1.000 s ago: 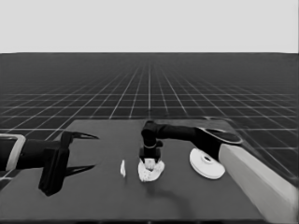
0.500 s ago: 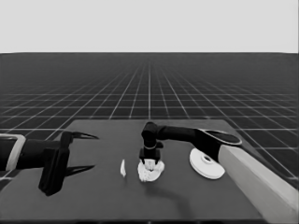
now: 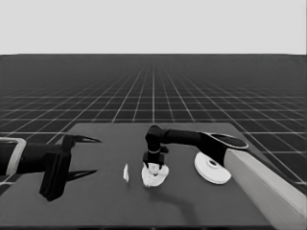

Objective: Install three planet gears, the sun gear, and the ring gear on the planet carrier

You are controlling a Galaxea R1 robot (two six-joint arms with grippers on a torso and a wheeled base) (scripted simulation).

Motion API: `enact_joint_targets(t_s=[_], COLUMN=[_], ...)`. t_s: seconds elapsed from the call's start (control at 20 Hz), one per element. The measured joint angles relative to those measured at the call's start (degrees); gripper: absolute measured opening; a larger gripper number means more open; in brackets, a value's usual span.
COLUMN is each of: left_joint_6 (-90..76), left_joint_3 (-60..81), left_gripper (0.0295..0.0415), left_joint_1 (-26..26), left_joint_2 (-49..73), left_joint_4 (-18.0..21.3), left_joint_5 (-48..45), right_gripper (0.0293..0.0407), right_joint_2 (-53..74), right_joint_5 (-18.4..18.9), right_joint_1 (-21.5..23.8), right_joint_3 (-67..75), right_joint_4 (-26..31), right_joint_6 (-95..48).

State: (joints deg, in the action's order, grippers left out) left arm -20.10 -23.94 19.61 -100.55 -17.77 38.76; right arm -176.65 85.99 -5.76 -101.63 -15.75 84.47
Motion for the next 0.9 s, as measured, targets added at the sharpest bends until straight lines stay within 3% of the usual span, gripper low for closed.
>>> enact_joint_targets(t_s=[0.9], left_joint_6=[0.00], left_joint_3=[0.00], left_gripper=[0.0385], left_joint_1=[0.00], left_joint_2=[0.00], left_joint_4=[0.00], left_joint_5=[0.00], right_gripper=[0.0309], right_joint_2=[0.04], right_joint_5=[0.01], right_joint_1=[-0.09], right_joint_3=[-0.03], right_joint_4=[-0.01], right_joint_6=[10.80])
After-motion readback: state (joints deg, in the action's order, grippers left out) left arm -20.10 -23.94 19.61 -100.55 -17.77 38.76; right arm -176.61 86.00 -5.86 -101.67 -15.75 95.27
